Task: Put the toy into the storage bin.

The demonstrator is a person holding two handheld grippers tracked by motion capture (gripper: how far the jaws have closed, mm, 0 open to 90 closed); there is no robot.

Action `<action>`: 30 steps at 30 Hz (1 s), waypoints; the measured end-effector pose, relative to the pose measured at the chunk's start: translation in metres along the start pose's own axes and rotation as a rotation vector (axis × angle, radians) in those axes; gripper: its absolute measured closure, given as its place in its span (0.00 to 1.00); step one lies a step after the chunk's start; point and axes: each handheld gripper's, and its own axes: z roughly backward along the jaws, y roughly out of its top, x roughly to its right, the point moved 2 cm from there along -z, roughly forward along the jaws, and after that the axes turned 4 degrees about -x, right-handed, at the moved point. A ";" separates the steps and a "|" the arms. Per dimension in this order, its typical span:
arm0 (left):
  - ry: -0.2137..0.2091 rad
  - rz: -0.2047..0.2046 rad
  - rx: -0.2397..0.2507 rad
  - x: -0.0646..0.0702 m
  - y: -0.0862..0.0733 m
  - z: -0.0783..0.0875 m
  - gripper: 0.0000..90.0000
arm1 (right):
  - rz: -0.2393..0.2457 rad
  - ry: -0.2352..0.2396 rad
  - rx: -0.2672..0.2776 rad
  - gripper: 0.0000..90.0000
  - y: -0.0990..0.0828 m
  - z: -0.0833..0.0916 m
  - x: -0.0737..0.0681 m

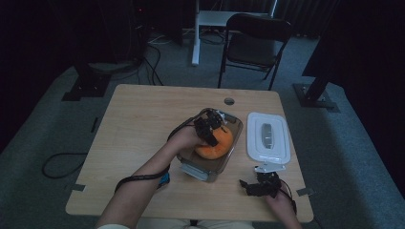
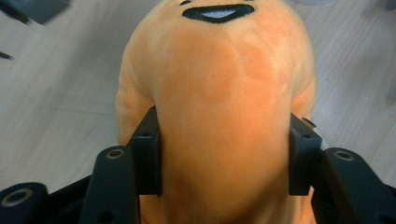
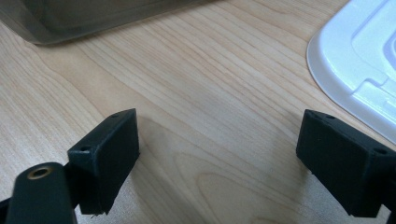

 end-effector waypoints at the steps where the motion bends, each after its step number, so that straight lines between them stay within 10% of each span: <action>1: 0.005 -0.006 -0.010 0.001 0.000 -0.002 0.49 | 0.000 0.001 0.000 0.14 0.000 0.000 0.000; 30: 0.006 0.041 0.014 0.007 -0.012 0.013 0.19 | 0.003 -0.002 0.001 0.14 0.000 0.000 0.000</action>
